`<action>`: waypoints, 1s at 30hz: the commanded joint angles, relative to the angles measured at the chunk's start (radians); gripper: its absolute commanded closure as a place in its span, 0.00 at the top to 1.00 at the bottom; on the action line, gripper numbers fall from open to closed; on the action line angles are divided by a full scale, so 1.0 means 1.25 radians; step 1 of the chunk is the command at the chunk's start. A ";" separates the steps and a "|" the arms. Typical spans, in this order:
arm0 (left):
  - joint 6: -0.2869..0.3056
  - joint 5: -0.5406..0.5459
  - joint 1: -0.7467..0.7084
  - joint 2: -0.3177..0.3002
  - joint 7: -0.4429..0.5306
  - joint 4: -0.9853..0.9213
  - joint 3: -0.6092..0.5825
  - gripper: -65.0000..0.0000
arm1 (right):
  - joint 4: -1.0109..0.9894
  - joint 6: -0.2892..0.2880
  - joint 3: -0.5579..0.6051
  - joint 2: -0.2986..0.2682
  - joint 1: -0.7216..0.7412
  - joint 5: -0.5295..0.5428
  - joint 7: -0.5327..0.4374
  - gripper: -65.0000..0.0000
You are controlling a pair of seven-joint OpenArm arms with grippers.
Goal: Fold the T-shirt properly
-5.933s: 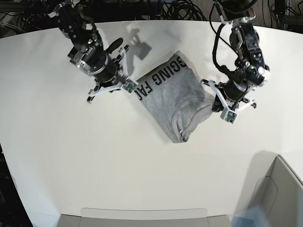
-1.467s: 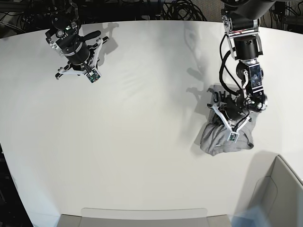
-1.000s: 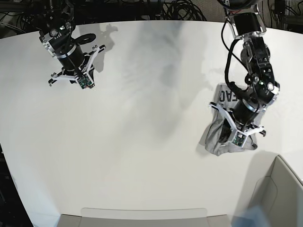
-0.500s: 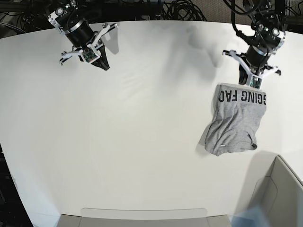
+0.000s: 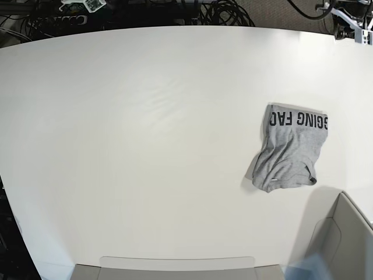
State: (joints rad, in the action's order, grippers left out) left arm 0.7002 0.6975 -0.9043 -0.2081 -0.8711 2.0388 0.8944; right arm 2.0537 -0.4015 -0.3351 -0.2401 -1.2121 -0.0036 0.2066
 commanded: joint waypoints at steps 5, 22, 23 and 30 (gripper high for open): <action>-0.002 -0.050 -0.048 0.022 -0.075 0.001 -0.012 0.00 | -0.039 -0.001 0.000 -0.075 -0.077 0.127 -0.019 0.00; -0.002 -0.479 0.102 0.052 -0.030 -0.392 -0.360 0.00 | -0.698 -0.001 0.307 -0.184 0.301 0.127 -0.022 0.00; -0.002 -0.487 0.118 0.052 -0.014 -0.435 -0.368 0.00 | -0.754 -0.001 0.335 -0.188 0.336 0.127 -0.023 0.00; -0.002 -0.560 0.215 0.052 0.086 -0.686 -0.478 0.00 | -1.126 -0.001 0.534 -0.189 0.571 0.127 -0.144 0.00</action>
State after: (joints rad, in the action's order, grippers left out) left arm 0.6968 0.0002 -0.6258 -0.1364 -0.7593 1.1709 0.2947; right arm 0.6441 -0.3927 0.3340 -0.4599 -0.4896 0.1570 0.0296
